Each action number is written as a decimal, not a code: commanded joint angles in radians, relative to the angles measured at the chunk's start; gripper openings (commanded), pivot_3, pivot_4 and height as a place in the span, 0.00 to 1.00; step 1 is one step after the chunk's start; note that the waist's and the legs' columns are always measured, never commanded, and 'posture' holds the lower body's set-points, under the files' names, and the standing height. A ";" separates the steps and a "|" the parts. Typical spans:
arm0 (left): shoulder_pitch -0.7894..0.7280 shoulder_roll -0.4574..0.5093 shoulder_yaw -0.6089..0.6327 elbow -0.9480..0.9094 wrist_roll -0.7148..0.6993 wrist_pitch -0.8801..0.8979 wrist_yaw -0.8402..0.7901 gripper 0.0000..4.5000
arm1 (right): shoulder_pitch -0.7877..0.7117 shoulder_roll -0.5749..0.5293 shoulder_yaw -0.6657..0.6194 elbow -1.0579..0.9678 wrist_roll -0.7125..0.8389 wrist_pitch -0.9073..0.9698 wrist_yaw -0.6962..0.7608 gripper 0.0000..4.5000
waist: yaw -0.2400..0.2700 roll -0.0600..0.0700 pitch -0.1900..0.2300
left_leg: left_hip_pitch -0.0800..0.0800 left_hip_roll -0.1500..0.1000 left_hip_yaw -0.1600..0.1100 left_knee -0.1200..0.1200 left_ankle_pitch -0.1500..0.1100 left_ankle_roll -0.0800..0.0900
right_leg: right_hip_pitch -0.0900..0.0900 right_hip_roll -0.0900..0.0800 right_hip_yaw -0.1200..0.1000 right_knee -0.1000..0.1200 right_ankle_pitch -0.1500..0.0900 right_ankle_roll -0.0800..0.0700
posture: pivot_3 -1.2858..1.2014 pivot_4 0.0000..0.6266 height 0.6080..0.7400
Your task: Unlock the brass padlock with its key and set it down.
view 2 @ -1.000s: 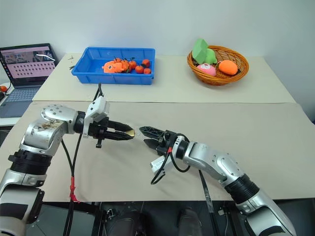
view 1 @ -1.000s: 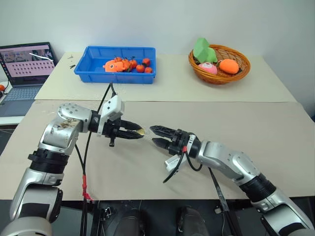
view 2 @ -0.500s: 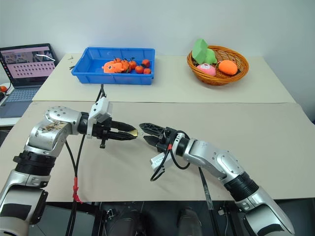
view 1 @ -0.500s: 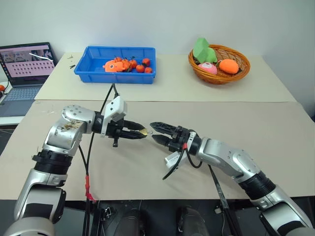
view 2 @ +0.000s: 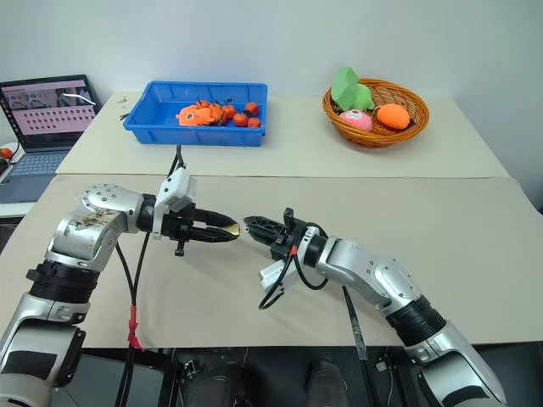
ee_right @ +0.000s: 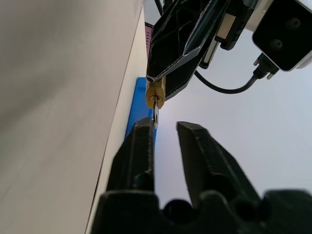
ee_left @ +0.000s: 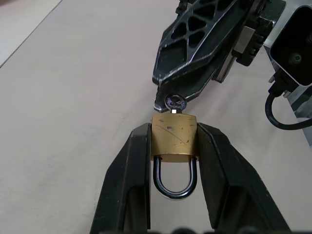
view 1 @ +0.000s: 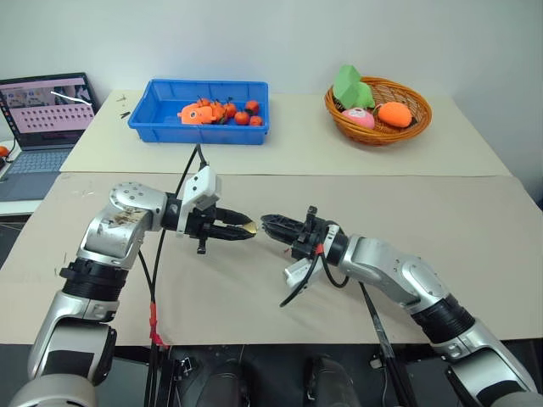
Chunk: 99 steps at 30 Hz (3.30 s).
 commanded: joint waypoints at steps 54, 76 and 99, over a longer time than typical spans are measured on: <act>0.008 0.016 0.019 -0.035 -0.023 0.001 0.045 0.19 | -0.063 0.192 -0.057 -0.304 0.768 0.744 0.785 0.02 | -0.010 0.000 0.000 | 0.000 0.000 -0.001 0.000 0.000 0.000 | 0.000 0.000 -0.001 0.000 0.004 -0.006 | 0.52 0.24 0.57; 0.002 0.019 0.009 -0.028 -0.028 0.000 0.055 0.19 | -0.068 0.022 -0.046 -0.023 0.189 0.057 0.155 0.46 | -0.009 0.000 0.000 | 0.000 0.000 0.000 0.000 0.000 0.000 | 0.000 0.000 -0.001 0.000 0.003 -0.005 | 0.52 0.24 0.57; -0.009 0.020 0.012 -0.018 -0.025 -0.003 0.058 0.19 | -0.028 -0.018 -0.018 0.100 -0.019 -0.092 -0.112 0.46 | -0.018 0.000 0.000 | 0.000 0.000 0.000 0.000 0.000 -0.001 | 0.000 0.000 0.000 0.000 0.003 -0.006 | 0.52 0.24 0.57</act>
